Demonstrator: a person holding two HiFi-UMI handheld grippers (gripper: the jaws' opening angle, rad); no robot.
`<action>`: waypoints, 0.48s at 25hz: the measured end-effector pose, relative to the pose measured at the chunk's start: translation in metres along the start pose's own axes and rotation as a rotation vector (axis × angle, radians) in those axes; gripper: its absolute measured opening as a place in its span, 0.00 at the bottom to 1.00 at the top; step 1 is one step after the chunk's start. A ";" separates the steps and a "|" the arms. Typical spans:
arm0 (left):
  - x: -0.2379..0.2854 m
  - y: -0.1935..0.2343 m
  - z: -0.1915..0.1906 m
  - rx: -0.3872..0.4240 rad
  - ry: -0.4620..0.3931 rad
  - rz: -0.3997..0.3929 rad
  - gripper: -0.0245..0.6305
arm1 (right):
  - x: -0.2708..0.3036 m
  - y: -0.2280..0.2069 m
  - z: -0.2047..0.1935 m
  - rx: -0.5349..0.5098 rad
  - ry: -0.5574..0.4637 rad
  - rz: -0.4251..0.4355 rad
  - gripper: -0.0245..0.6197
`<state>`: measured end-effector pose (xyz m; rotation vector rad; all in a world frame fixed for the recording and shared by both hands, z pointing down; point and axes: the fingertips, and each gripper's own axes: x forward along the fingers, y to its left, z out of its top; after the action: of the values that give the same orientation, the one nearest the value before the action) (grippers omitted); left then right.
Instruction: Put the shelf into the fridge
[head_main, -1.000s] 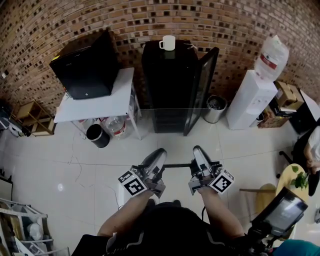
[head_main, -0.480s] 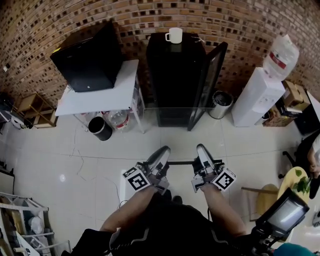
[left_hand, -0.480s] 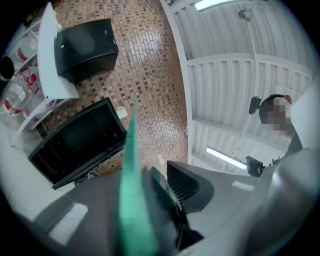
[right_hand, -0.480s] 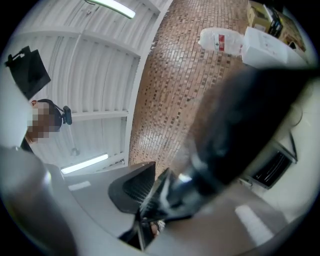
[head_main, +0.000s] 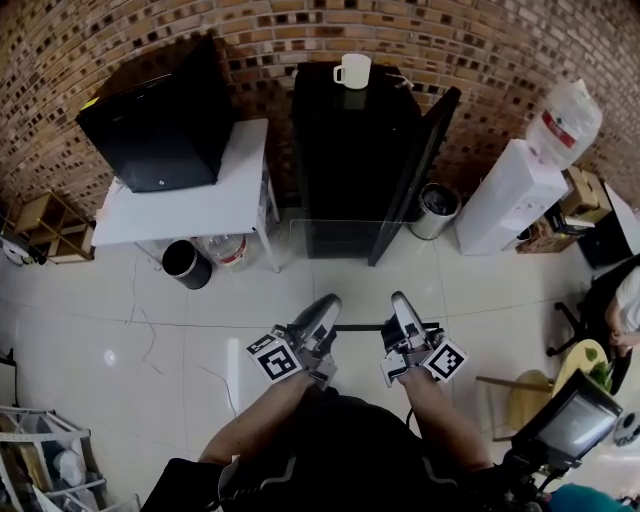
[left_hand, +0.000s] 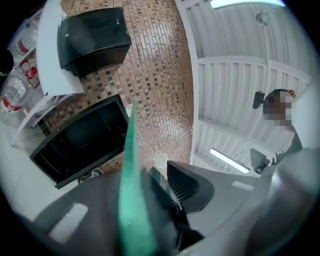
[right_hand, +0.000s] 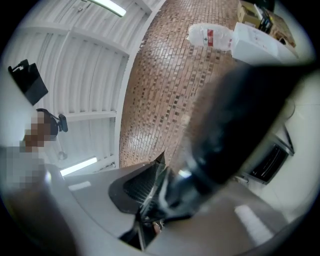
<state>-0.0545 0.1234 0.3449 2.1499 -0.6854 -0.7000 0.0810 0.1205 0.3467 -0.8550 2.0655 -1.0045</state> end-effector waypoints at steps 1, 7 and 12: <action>0.001 0.007 0.004 -0.010 0.001 0.001 0.12 | 0.006 -0.004 -0.002 -0.001 0.004 -0.007 0.12; 0.006 0.041 0.033 -0.042 -0.006 0.006 0.12 | 0.048 -0.020 -0.008 -0.029 0.027 -0.029 0.13; 0.022 0.060 0.048 -0.049 0.009 0.011 0.12 | 0.070 -0.035 -0.002 -0.029 0.024 -0.050 0.13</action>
<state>-0.0856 0.0510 0.3594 2.1020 -0.6678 -0.6939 0.0498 0.0496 0.3566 -0.9175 2.0925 -1.0188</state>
